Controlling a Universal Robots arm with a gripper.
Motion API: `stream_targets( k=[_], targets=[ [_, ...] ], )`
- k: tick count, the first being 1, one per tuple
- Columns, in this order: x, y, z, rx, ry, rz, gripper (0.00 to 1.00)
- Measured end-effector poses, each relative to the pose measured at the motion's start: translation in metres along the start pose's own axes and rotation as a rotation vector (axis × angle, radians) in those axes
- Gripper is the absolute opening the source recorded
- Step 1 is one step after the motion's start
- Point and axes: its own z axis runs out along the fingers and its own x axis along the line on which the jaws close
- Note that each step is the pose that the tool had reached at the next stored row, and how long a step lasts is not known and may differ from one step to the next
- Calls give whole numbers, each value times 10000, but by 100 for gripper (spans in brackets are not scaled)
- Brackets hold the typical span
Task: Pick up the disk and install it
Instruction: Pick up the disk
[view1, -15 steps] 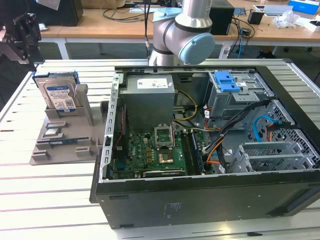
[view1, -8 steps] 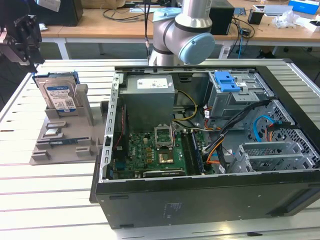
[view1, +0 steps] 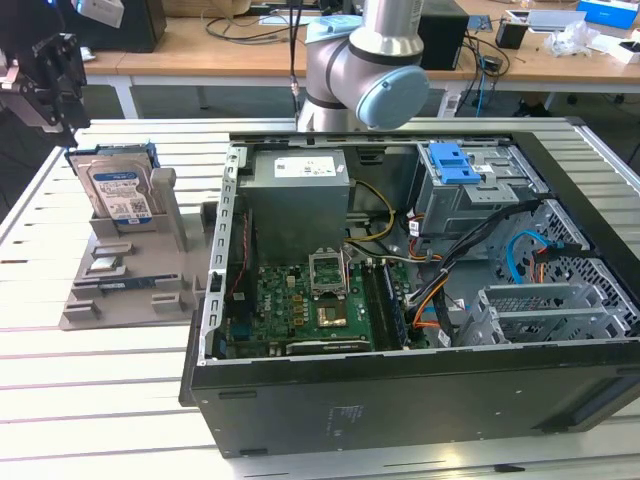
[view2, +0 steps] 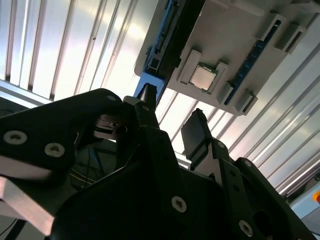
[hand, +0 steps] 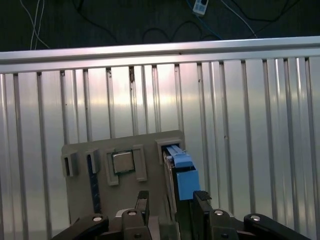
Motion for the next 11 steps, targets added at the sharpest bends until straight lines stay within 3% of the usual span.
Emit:
stream_targets(
  k=[7,9,11],
  targets=[
    [-51,0,132,0,35,-4,48],
    [-93,3,175,6,94,-30,48],
    [-134,4,203,13,214,-87,48]
  ],
)
